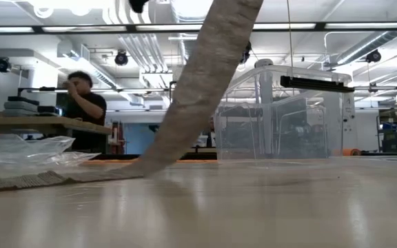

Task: Roll bandage
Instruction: Roll the brown bandage

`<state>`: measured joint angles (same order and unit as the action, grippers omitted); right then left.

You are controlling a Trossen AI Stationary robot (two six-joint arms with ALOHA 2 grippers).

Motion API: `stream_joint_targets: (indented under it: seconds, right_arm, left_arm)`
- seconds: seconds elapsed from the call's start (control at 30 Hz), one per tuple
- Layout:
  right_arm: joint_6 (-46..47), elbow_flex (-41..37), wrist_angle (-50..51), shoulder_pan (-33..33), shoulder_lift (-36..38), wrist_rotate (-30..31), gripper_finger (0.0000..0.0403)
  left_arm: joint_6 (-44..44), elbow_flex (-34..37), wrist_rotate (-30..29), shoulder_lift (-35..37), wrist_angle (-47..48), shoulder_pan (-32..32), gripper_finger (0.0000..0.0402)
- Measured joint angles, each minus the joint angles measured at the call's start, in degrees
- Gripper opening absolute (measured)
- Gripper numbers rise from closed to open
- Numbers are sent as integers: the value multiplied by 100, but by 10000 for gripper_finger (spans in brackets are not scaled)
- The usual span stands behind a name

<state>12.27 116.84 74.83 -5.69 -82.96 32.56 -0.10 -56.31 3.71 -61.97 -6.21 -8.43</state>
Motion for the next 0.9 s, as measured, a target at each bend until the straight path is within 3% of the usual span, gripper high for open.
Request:
stream_joint_targets:
  seconds: [0.3, 0.53, 0.73, 0.9]
  right_arm:
    - [-917, -9, 28, 0, -442, 44, 116]
    - [-1454, 72, -14, 22, -689, 222, 109]
    - [-1818, 76, -12, 23, -706, 663, 114]
    - [-1891, 76, -20, 35, -705, 804, 109]
  left_arm:
    - [502, -1544, 1743, -1259, 74, -1080, 280]
    - [1282, -2774, 2731, -1998, 1218, -1433, 290]
    - [1889, -3373, 2961, -2327, 1833, -1348, 301]
    - [2138, -3436, 2881, -2361, 1740, -1333, 305]
